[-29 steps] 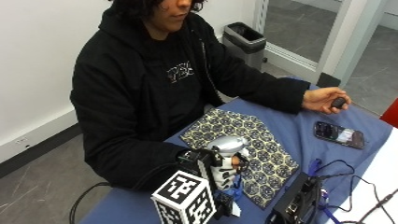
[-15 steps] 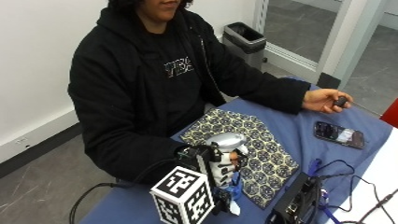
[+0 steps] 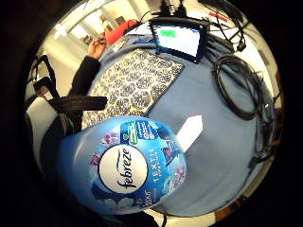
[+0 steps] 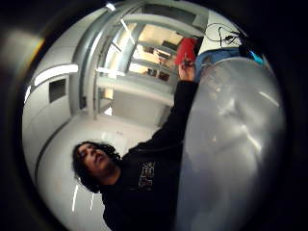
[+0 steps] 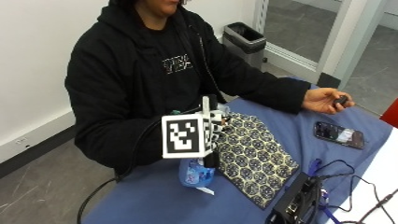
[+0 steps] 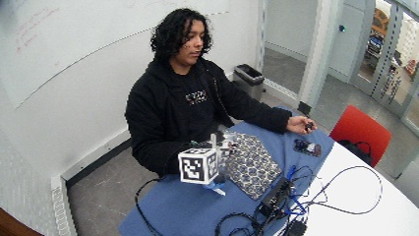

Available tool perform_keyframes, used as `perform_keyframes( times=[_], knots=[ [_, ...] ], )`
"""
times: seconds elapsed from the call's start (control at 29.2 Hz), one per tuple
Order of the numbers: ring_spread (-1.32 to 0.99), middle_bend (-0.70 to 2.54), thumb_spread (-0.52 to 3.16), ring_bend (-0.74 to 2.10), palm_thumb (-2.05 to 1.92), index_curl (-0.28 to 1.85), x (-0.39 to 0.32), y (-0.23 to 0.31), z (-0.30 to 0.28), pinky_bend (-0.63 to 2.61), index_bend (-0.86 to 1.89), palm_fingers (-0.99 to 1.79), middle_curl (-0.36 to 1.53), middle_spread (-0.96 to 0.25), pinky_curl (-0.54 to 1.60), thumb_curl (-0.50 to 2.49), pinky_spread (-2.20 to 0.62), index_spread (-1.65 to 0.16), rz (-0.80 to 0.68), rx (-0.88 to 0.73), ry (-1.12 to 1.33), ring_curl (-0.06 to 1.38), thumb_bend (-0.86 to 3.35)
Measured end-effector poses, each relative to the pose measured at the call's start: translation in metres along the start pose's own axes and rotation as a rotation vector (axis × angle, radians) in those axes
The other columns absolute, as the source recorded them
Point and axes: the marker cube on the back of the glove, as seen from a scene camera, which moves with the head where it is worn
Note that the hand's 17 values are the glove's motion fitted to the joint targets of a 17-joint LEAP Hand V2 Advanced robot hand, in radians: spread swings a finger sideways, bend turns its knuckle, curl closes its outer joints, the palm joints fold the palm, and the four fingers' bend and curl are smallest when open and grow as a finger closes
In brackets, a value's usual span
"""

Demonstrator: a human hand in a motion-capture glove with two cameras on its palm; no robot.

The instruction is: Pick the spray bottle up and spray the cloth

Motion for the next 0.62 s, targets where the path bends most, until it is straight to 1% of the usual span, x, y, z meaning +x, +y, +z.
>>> perform_keyframes(
  times=[0.1, 0.27, 0.45, 0.62],
  knots=[
    [-0.21, 0.74, 0.77, 0.84, 1.04, 0.49, -0.010, 0.003, 0.004, 0.61, 0.19, 1.35, 0.59, -0.18, 0.44, 0.61, -0.30, -0.25, 0.016, -0.136, 0.117, 0.52, -0.02],
    [-0.20, 0.74, 0.76, 0.84, 1.04, 0.51, -0.023, 0.005, 0.007, 0.61, 0.19, 1.35, 0.59, -0.18, 0.44, 0.62, -0.30, -0.24, 0.092, -0.353, 0.255, 0.52, -0.02],
    [-0.20, 0.73, 0.75, 0.84, 1.05, 0.52, -0.023, 0.005, 0.011, 0.61, 0.19, 1.35, 0.59, -0.18, 0.44, 0.63, -0.30, -0.24, 0.207, -0.530, 0.425, 0.52, -0.02],
    [-0.21, 0.73, 0.74, 0.83, 1.05, 0.53, -0.013, 0.002, 0.022, 0.60, 0.19, 1.34, 0.59, -0.18, 0.44, 0.64, -0.29, -0.24, 0.331, -0.706, 0.541, 0.51, -0.02]
  ],
)
